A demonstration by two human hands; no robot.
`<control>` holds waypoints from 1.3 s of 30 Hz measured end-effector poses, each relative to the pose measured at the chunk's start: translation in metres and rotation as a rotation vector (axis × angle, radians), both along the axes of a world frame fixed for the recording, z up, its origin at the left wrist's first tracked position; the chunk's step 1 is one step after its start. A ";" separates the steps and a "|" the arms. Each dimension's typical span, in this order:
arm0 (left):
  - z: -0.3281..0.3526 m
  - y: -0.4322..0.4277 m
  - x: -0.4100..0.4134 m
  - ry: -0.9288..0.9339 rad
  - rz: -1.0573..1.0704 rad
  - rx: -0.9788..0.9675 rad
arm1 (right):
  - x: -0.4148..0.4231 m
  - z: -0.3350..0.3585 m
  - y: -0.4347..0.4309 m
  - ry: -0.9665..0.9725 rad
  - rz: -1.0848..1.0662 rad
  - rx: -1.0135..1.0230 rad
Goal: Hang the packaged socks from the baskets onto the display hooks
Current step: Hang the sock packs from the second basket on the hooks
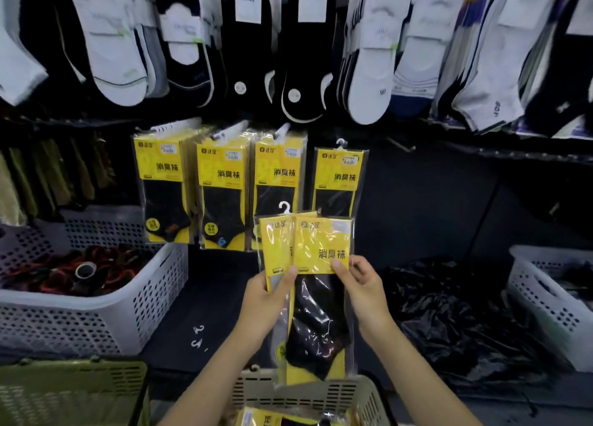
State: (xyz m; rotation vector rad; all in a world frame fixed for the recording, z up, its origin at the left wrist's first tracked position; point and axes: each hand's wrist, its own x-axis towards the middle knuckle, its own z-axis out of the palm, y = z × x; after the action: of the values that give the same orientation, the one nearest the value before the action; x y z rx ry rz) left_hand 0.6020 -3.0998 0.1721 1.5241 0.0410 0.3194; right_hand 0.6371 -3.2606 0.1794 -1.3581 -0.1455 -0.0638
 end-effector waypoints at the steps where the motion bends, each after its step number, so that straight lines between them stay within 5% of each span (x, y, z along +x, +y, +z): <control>1: 0.001 0.002 0.003 0.014 0.016 0.004 | 0.003 0.001 -0.003 0.006 -0.006 0.006; 11: 0.042 0.052 0.041 -0.081 0.186 -0.003 | 0.072 0.066 -0.038 -0.090 -0.217 -0.025; 19: 0.066 0.065 0.054 -0.136 0.255 0.035 | 0.118 0.082 -0.022 -0.143 -0.168 -0.183; 31: 0.062 0.058 0.057 -0.119 0.170 -0.025 | 0.155 0.057 -0.012 0.225 -0.344 -0.032; 36: 0.059 0.051 0.056 -0.109 0.119 -0.030 | 0.139 0.047 -0.020 0.199 -0.467 -0.014; 39: 0.061 0.037 0.057 -0.120 0.097 -0.008 | 0.118 0.058 -0.017 0.143 -0.322 0.012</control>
State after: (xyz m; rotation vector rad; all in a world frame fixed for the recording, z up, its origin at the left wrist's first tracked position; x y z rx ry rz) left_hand 0.6590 -3.0625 0.2331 1.4956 0.0215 0.4867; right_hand 0.7554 -3.2780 0.2377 -1.3595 0.1941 -0.2365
